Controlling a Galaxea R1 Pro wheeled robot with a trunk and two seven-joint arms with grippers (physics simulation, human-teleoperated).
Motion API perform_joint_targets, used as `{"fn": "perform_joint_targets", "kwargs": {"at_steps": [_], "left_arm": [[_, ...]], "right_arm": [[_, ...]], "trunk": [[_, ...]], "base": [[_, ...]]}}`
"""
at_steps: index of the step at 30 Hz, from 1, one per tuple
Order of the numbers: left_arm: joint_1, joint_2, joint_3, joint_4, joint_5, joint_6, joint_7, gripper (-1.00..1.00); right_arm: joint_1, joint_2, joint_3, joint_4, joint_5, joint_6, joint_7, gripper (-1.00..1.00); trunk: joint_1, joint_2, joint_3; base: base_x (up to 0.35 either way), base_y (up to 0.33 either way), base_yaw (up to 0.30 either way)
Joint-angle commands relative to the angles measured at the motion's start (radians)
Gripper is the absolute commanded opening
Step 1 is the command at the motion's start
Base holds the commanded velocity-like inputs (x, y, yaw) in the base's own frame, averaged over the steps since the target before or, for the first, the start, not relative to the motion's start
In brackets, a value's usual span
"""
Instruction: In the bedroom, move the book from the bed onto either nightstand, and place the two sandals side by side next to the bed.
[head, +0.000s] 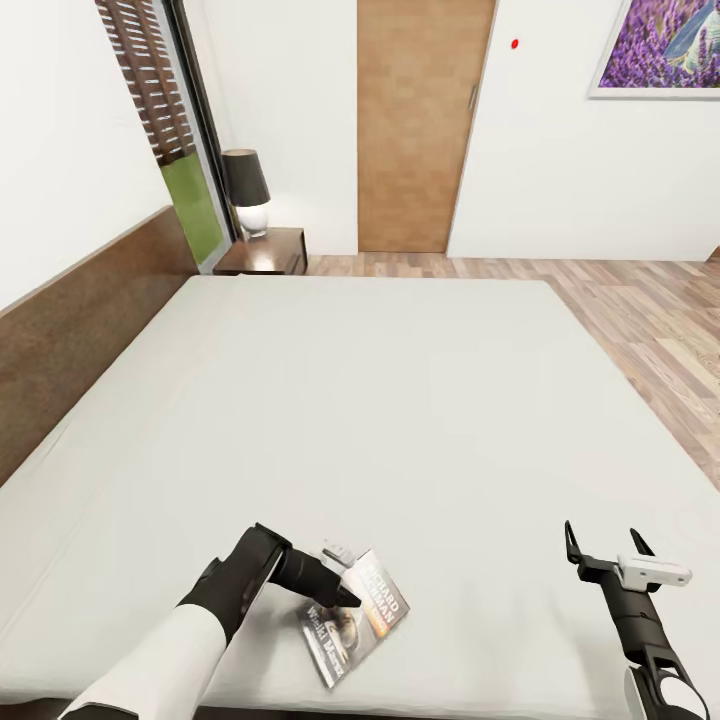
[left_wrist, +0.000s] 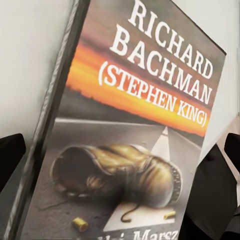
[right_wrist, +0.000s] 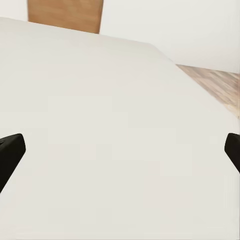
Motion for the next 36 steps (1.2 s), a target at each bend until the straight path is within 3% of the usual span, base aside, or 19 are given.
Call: {"fn": "perform_joint_targets", "kwargs": {"at_steps": [1, 36], "left_arm": [[0.0, -0.001, 0.001, -0.002, -0.008, 0.005, -0.007, 1.0], [0.0, -0.002, 0.0, -0.002, -0.008, 0.005, -0.007, 1.0]], "right_arm": [[-0.001, 0.0, -0.004, 0.0, 0.008, -0.004, 0.003, 1.0], [-0.001, 0.001, -0.004, 0.0, 0.008, -0.004, 0.003, 1.0]], "trunk": [[0.0, 0.0, -0.001], [0.0, 0.0, -0.001]], "base": [[0.0, -0.06, 0.0], [0.0, -0.031, 0.0]]}}
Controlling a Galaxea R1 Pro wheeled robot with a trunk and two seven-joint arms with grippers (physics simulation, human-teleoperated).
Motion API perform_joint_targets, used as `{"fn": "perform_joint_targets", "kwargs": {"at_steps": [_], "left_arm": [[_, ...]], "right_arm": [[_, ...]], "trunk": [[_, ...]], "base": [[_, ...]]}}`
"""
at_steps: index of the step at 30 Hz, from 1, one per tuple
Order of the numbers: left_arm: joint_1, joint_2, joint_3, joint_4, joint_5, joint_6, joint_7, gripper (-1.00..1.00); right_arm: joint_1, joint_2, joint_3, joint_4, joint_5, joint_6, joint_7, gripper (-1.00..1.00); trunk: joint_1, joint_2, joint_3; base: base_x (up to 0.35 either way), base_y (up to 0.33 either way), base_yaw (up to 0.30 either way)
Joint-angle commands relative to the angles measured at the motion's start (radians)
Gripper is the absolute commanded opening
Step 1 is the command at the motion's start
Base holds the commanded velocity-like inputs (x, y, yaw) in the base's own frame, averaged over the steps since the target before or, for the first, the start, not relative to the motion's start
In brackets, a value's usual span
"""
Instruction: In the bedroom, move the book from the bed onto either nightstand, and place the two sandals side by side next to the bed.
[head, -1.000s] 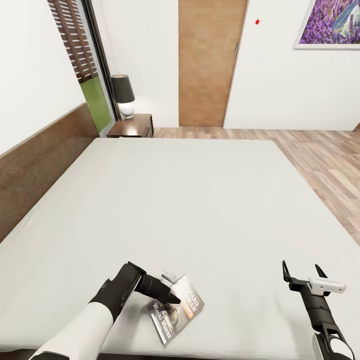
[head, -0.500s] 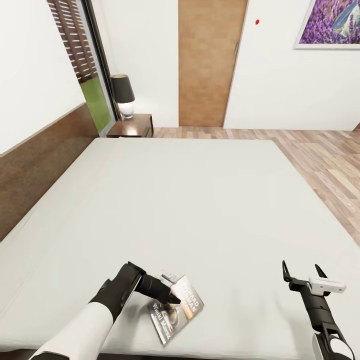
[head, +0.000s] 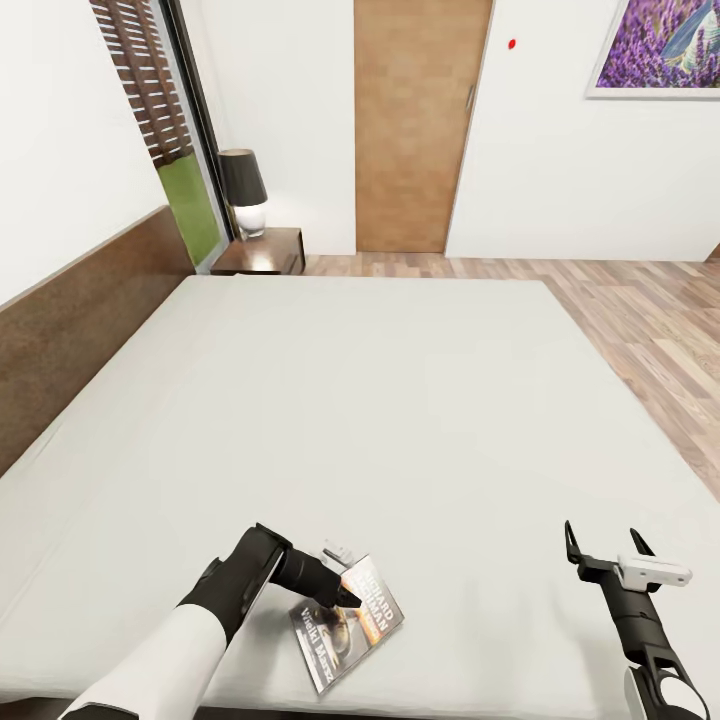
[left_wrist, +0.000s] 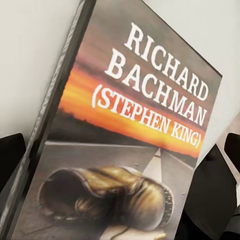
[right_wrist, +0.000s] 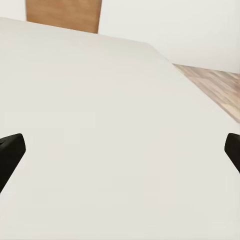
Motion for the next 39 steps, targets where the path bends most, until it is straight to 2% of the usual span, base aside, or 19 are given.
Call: {"fn": "perform_joint_targets", "kwargs": {"at_steps": [1, 11, 39], "left_arm": [[0.0, 0.0, 0.001, -0.002, -0.008, 0.004, -0.006, 1.0], [0.0, 0.0, 0.001, -0.002, -0.008, 0.004, -0.006, 1.0], [0.0, 0.0, 0.001, -0.002, -0.008, 0.004, -0.008, 1.0]], "right_arm": [[-0.001, 0.0, -0.004, 0.0, 0.008, -0.004, 0.003, 1.0], [-0.001, 0.001, -0.004, 0.0, 0.008, -0.004, 0.004, 1.0], [-0.001, 0.001, -0.004, 0.0, 0.008, -0.004, 0.003, 1.0]], "trunk": [[0.0, 0.0, -0.001], [0.0, 0.0, -0.001], [0.0, 0.0, -0.001]], "base": [[0.0, 0.0, 0.0], [0.0, -0.12, 0.0], [-0.032, -0.003, 0.0]]}}
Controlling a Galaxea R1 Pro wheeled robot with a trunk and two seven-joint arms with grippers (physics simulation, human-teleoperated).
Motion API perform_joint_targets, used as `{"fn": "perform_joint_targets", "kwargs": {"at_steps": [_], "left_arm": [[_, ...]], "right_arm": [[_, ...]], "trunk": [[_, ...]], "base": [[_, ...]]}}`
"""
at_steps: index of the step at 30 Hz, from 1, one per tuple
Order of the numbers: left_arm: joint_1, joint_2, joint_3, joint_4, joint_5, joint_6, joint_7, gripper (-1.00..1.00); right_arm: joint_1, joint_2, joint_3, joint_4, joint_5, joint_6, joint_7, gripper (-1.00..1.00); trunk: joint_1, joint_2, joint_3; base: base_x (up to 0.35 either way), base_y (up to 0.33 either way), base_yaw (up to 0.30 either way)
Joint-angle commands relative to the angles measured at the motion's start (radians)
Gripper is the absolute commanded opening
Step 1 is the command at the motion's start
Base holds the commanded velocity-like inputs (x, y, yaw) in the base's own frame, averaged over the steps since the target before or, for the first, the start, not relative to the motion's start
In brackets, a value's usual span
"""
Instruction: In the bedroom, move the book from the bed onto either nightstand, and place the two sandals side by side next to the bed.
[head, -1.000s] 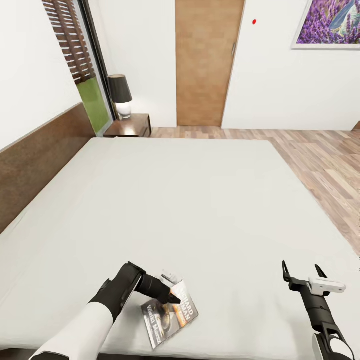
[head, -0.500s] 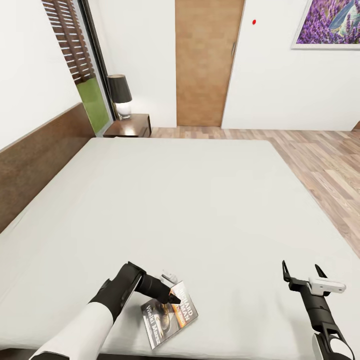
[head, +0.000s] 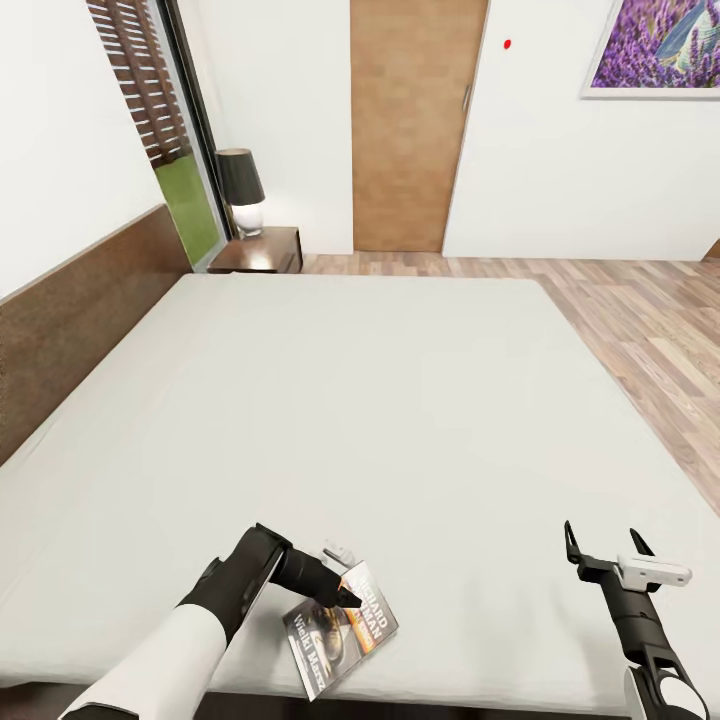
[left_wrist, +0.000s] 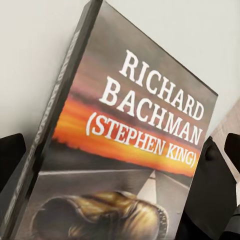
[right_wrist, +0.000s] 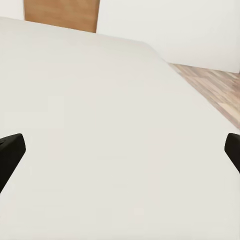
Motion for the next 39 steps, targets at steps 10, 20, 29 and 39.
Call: {"fn": "perform_joint_targets", "kwargs": {"at_steps": [10, 20, 29, 39], "left_arm": [[0.0, 0.0, 0.001, -0.002, -0.008, 0.004, -0.007, 1.0], [0.0, 0.0, 0.001, -0.002, -0.008, 0.004, -0.006, 1.0], [0.0, 0.0, 0.001, -0.002, -0.008, -0.013, -0.007, 1.0], [0.0, 0.0, 0.001, -0.002, -0.008, -0.017, -0.007, 1.0]], "right_arm": [[-0.001, 0.001, -0.004, 0.0, 0.008, -0.004, 0.004, 1.0], [-0.001, 0.001, -0.004, 0.0, 0.008, -0.004, 0.004, 1.0], [-0.001, 0.001, -0.004, 0.0, 0.008, -0.004, 0.004, 1.0], [-0.001, 0.001, -0.004, 0.0, 0.008, -0.004, 0.004, 1.0]], "trunk": [[0.0, 0.0, -0.001], [0.0, 0.0, -0.001], [0.0, 0.0, -0.001], [0.0, 0.0, -0.001]], "base": [[-0.001, 0.0, 0.0], [-0.05, 0.0, 0.0], [-0.029, 0.0, 0.0], [0.0, 0.0, 0.0]]}}
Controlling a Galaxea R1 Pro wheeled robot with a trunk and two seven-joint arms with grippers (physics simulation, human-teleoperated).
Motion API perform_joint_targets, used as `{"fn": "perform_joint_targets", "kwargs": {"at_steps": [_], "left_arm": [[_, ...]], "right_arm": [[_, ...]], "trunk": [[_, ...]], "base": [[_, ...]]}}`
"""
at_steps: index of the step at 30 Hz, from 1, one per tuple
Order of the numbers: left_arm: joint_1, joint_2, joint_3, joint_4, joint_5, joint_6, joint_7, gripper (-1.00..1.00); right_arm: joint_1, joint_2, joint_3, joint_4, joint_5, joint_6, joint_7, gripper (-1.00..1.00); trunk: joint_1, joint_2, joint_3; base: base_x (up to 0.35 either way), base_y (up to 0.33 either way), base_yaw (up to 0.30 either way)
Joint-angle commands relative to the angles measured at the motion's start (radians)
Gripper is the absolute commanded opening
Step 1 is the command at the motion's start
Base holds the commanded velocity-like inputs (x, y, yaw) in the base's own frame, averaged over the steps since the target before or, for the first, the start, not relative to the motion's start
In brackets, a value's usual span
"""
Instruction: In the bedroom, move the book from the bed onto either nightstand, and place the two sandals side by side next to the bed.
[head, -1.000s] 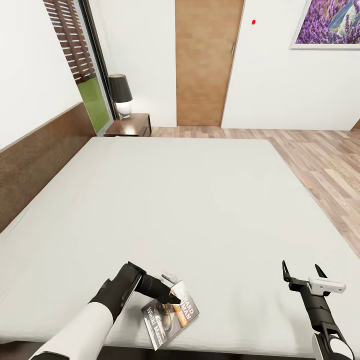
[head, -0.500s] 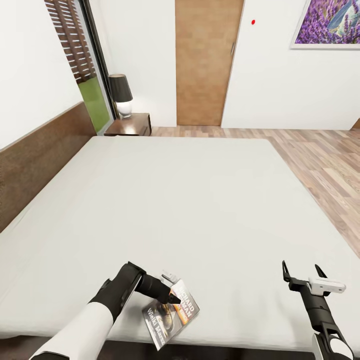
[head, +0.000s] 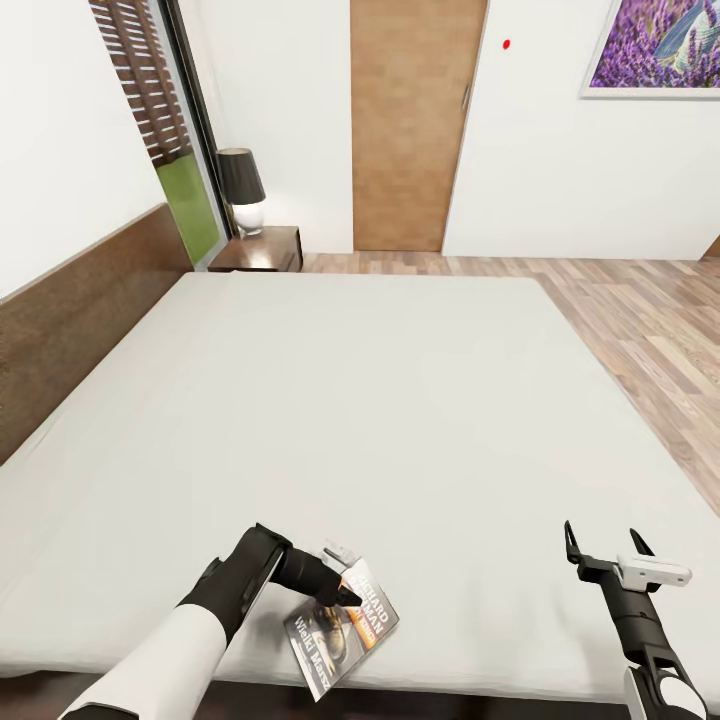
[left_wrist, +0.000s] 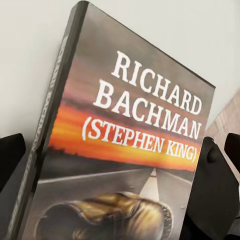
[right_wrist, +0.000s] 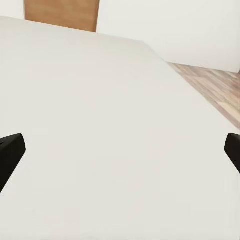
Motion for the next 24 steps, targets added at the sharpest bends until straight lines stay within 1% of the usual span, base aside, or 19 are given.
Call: {"fn": "perform_joint_targets", "kwargs": {"at_steps": [1, 24], "left_arm": [[0.0, 0.0, 0.001, -0.002, -0.008, 0.005, -0.006, 1.0], [0.0, 0.0, 0.001, -0.002, -0.008, 0.004, -0.006, 1.0]], "right_arm": [[-0.001, 0.001, -0.004, 0.0, 0.008, -0.004, 0.003, 1.0], [-0.001, 0.001, -0.004, 0.0, 0.008, -0.004, 0.004, 1.0]], "trunk": [[0.0, 0.0, -0.001], [0.0, 0.0, -0.001]], "base": [[0.0, 0.0, 0.0], [0.0, 0.0, 0.0]]}}
